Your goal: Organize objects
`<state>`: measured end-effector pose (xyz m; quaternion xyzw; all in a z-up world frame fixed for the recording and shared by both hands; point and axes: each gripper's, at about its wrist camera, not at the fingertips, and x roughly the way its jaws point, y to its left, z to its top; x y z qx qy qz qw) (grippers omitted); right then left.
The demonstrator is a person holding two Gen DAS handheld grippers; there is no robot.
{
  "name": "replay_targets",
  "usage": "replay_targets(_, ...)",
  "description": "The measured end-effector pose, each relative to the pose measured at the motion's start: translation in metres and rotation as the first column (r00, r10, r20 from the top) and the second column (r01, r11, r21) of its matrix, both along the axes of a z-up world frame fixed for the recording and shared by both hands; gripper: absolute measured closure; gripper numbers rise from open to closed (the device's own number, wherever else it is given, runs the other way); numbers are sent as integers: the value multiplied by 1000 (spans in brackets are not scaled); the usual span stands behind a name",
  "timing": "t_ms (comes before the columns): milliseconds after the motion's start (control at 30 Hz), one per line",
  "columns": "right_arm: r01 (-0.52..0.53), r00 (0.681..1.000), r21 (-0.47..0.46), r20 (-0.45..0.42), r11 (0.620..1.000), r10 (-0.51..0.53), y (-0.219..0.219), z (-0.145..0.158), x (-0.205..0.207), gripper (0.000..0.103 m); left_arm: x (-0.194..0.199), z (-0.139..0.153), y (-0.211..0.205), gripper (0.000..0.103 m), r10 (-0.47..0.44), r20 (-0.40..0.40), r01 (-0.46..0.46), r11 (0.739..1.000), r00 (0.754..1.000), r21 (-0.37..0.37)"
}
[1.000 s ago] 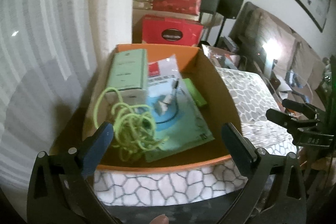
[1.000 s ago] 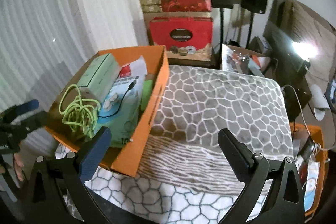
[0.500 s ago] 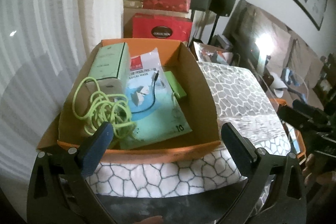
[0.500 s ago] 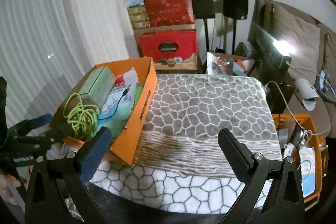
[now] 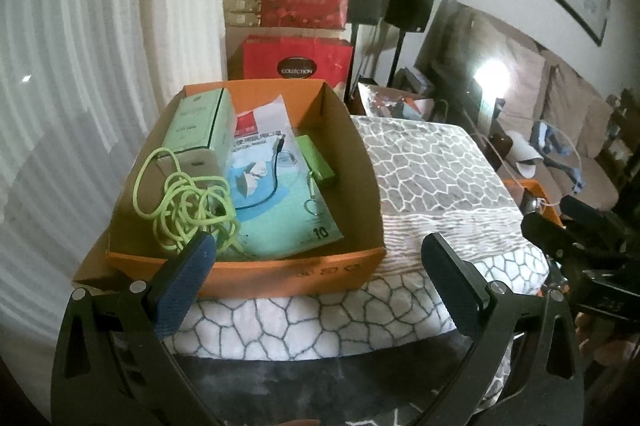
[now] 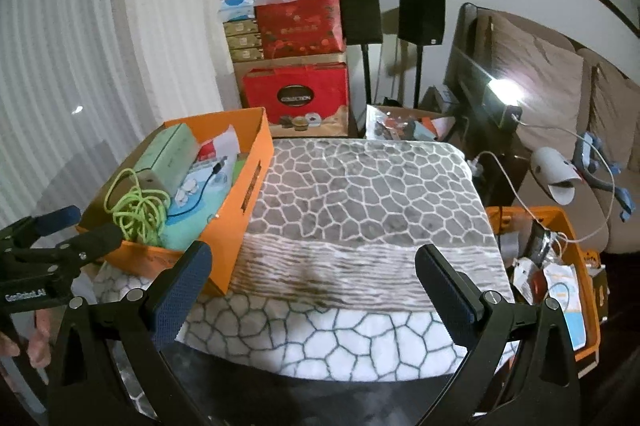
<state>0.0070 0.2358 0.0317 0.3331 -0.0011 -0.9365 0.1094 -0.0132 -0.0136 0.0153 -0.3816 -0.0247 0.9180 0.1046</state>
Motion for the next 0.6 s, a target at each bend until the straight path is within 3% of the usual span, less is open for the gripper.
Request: replay_targets(600, 18, 1000, 23, -14, 1000, -17, -1, -2, 13, 1, 19, -1, 3, 1, -8, -19, 8, 1000, 1000, -22)
